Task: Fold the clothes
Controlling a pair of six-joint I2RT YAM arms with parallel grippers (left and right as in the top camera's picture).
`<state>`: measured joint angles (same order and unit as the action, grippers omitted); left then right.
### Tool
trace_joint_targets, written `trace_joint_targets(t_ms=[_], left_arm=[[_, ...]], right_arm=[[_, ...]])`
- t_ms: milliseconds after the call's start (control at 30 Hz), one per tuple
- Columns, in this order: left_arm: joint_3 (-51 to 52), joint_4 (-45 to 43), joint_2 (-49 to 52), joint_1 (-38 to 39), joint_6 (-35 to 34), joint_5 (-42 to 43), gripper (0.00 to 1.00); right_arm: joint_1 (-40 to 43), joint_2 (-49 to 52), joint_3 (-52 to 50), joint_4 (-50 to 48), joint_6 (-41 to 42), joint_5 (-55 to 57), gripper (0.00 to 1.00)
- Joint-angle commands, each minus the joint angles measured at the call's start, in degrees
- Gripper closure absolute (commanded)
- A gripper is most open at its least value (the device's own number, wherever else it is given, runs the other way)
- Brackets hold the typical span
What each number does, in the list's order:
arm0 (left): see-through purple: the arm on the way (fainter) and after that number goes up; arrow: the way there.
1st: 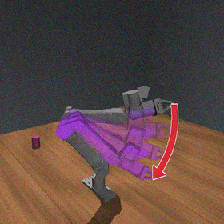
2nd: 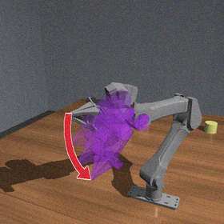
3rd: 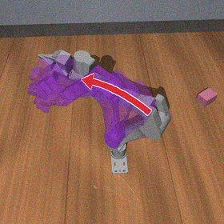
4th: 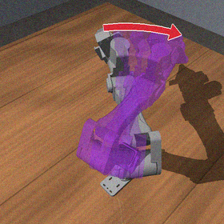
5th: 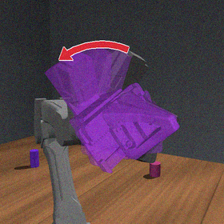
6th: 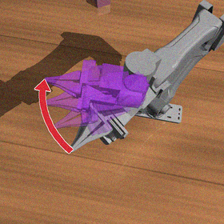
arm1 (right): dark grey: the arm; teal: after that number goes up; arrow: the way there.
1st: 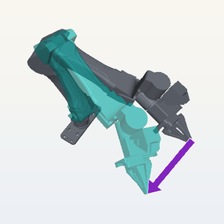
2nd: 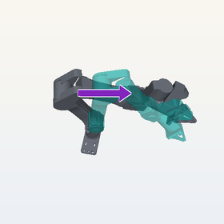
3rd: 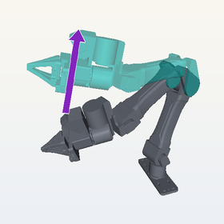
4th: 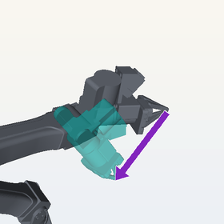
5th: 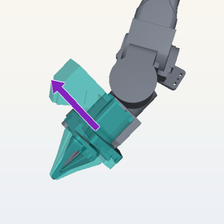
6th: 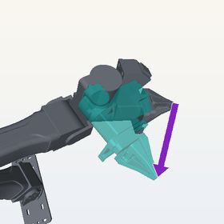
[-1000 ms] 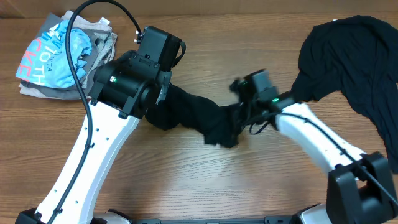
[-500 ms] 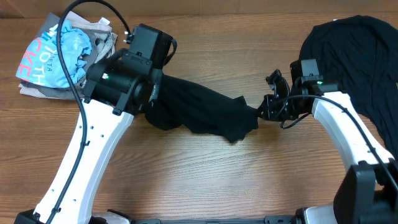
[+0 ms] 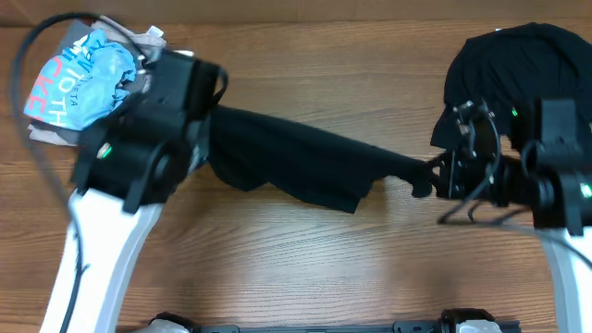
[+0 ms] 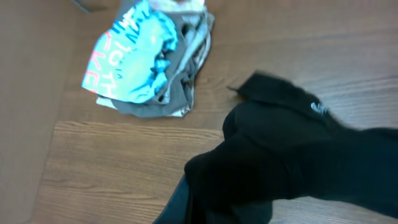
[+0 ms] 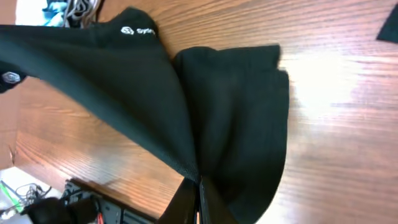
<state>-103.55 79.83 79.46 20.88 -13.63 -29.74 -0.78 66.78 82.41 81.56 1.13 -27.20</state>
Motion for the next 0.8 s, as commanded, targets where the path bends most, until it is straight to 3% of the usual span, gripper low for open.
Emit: trace_joint_targets(t_ms=[0,200,367,767], left_arm=[[-1.5,0.4,-6.0,-0.2,-1.8,0.5,0.96],[-1.5,2.0,-9.3,-0.2,-1.8,4.5,0.96],[-1.1,3.7,-7.5,-0.2,-1.8,6.9,0.96],[-0.7,2.2,6.6,-0.2,-1.6,6.8,0.96]], right_arm=[[0.2,-4.5,1.3,2.3,0.7,0.8,0.96],[0.2,-8.6,1.3,5.6,1.9,2.1,0.96],[0.2,-6.1,1.2,4.4,1.9,5.6,0.96],[0.2,20.1,-3.0,-10.4,0.6,7.2,0.96]])
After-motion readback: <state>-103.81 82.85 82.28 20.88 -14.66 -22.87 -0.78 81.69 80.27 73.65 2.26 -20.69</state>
